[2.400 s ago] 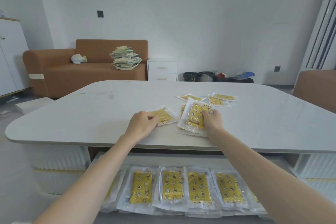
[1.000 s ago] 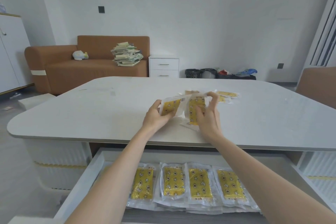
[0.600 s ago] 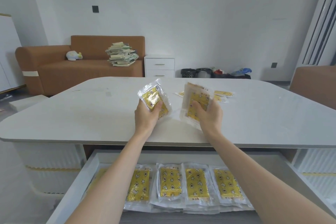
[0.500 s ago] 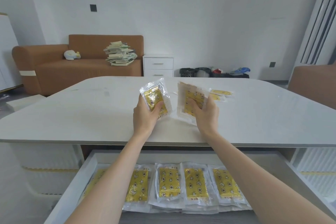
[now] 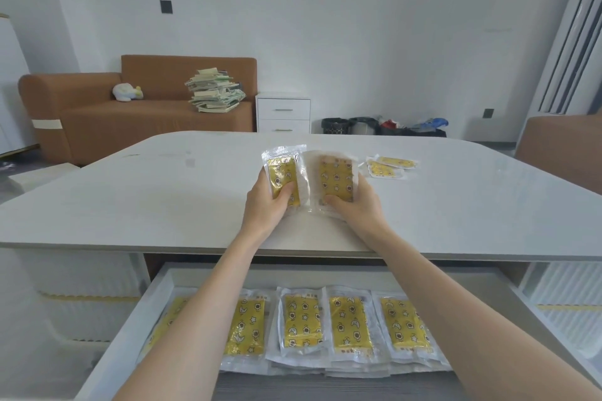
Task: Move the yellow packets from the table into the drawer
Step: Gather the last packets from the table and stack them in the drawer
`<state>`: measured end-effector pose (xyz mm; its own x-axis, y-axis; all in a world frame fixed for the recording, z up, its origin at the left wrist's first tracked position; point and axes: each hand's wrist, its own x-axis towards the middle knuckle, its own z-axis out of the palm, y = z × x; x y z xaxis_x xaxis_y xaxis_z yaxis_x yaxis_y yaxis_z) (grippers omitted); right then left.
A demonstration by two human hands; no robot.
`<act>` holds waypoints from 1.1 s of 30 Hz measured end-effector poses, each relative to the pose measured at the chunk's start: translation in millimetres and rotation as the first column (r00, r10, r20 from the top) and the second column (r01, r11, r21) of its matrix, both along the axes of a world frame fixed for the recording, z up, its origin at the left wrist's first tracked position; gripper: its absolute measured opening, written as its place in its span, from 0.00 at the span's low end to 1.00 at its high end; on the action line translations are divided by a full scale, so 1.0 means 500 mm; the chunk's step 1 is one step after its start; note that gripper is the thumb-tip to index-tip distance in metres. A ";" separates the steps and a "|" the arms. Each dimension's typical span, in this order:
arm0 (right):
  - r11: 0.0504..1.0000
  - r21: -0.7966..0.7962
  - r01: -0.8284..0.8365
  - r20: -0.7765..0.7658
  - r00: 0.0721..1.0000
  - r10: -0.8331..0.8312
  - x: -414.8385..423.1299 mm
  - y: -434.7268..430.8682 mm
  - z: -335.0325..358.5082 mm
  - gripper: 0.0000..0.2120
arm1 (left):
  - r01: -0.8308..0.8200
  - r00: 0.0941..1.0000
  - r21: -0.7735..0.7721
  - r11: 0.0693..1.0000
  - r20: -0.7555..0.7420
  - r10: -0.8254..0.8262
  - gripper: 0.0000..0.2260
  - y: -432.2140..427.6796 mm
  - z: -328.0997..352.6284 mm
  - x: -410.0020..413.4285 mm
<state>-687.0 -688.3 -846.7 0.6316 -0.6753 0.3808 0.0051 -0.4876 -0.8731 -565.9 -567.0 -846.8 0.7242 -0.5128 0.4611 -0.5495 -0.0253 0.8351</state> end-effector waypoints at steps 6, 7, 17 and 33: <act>0.979 0.206 -0.005 0.071 0.997 -0.010 -0.016 0.014 0.009 0.25 | 0.018 0.993 -0.074 0.997 -0.112 -0.027 0.12 0.017 0.012 -0.008; 0.968 0.251 -0.029 0.088 0.996 0.007 -0.022 0.017 0.011 0.26 | 0.025 0.992 -0.092 0.995 -0.125 -0.036 0.13 0.026 0.014 -0.011; 0.872 0.447 -0.198 0.072 0.980 0.185 -0.092 0.063 0.064 0.15 | 0.157 0.960 -0.156 0.975 -0.207 -0.188 0.17 0.130 0.055 -0.077; 0.848 0.426 -0.315 -0.328 0.820 0.469 -0.195 0.179 0.045 0.02 | 0.420 0.858 0.291 0.860 -0.437 -0.271 0.12 0.318 0.054 -0.103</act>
<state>-784.3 -599.0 -823.9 0.9126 -0.3698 -0.1744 -0.2602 -0.1963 -0.9454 -617.6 -408.0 -819.7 0.5430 -0.8365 -0.0732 -0.2343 -0.2347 0.9434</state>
